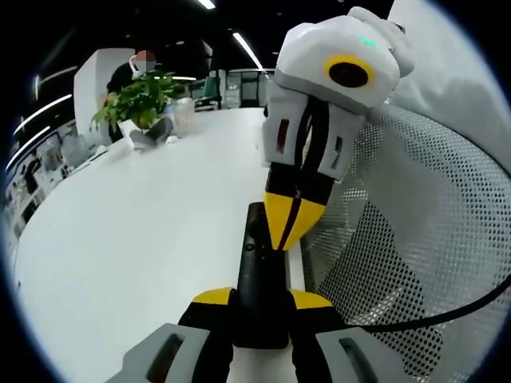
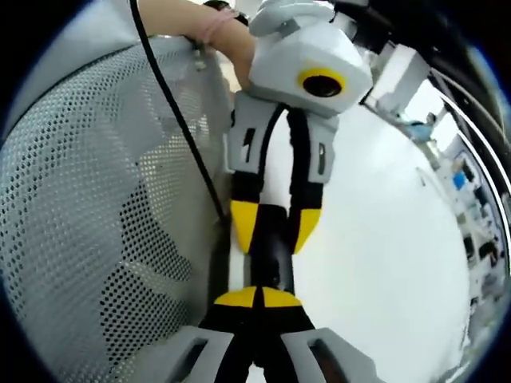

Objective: Press the specified remote control buttons in sequence, fully releasing each button before pressing the next.

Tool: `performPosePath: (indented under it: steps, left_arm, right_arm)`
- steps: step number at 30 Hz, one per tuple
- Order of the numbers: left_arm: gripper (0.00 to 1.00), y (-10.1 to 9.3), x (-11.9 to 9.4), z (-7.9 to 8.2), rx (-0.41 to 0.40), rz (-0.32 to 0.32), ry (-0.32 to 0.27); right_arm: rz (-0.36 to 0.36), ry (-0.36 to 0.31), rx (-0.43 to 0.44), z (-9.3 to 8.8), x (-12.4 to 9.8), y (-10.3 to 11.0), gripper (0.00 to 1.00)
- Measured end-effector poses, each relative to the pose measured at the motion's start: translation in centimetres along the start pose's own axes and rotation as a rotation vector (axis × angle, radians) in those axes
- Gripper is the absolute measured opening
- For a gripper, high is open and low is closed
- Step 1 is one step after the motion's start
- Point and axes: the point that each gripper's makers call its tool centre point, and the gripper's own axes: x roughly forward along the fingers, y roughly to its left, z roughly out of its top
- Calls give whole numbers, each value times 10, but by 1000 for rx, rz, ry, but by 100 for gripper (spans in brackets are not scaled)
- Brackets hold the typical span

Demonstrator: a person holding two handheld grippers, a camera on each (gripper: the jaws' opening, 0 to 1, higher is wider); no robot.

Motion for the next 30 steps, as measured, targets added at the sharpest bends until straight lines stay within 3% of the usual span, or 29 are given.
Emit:
performPosePath:
  steps: [8,12,17,20,23,30]
  left_arm:
    - [25,0,0,0,-4,-2,-2]
    - [25,0,0,0,-7,0,-3]
    - [25,0,0,0,-7,-1,-3]
    - [25,0,0,0,-6,-1,-3]
    - [25,0,0,0,-5,-2,-3]
    - [25,0,0,0,-4,-2,-1]
  right_arm:
    - [-11,12,0,-3,-2,-3,0]
    - [-17,46,-96,-2,0,-2,0]
    - [-35,95,-321,-3,1,1,0]
    - [-43,133,-414,-4,2,2,0]
    - [-24,161,-449,-4,2,3,0]
    - [-9,157,-457,-4,3,2,0]
